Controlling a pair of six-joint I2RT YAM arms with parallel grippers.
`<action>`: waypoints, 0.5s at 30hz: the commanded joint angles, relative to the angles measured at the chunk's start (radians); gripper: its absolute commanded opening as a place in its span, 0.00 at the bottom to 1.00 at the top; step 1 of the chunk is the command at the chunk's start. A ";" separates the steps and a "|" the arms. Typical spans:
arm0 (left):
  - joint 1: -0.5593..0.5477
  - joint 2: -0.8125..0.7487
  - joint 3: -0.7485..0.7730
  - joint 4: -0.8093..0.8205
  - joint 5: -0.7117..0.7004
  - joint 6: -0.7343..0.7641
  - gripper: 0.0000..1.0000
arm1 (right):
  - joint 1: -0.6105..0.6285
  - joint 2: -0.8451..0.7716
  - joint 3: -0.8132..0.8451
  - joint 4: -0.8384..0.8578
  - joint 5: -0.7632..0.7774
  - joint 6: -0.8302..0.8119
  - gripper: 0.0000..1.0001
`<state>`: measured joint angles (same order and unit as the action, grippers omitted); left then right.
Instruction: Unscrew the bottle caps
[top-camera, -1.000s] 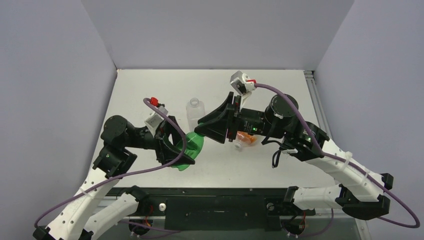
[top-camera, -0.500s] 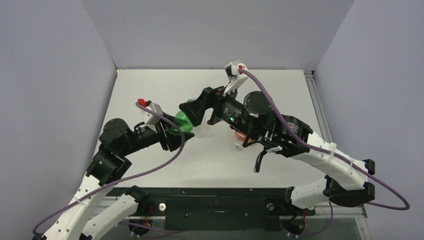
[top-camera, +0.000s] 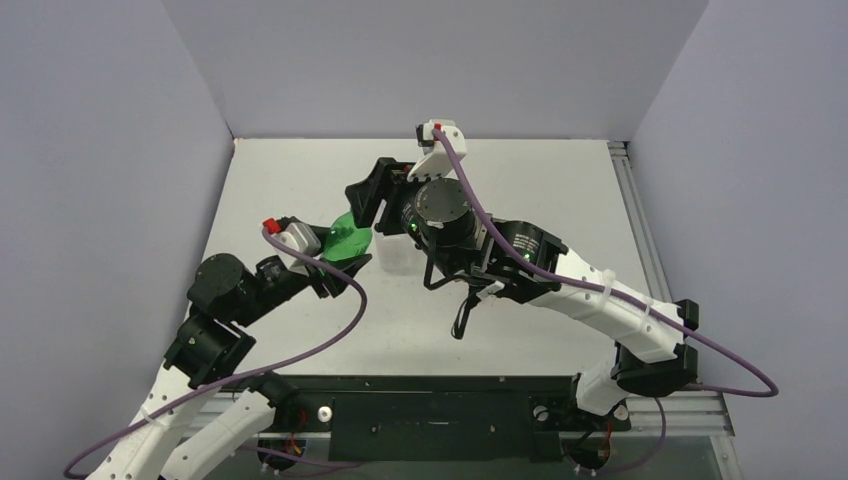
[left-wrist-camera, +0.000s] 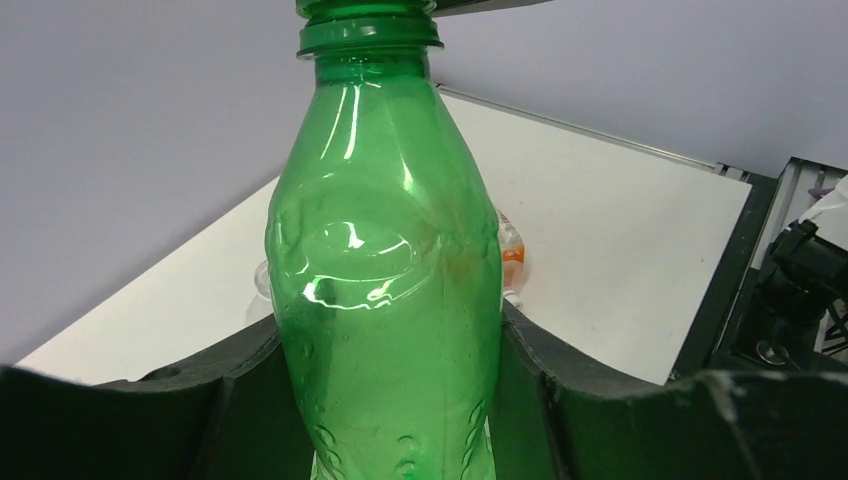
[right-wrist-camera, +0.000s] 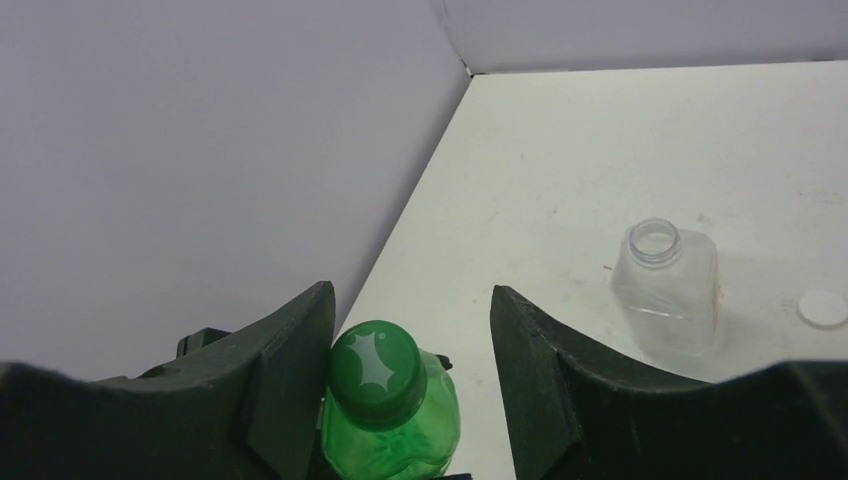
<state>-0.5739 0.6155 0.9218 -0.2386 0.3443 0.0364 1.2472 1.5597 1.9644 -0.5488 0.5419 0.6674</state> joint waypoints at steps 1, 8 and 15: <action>-0.004 -0.004 0.003 0.035 -0.054 0.046 0.00 | 0.004 -0.018 0.030 0.007 0.044 0.015 0.50; -0.004 0.012 -0.001 0.042 -0.096 0.029 0.00 | 0.004 -0.023 0.006 0.014 0.015 0.031 0.51; -0.004 0.031 0.014 0.041 -0.084 0.010 0.00 | 0.001 -0.023 -0.005 0.023 -0.003 0.032 0.41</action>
<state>-0.5766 0.6411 0.9203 -0.2367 0.2722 0.0605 1.2510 1.5597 1.9633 -0.5476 0.5423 0.6941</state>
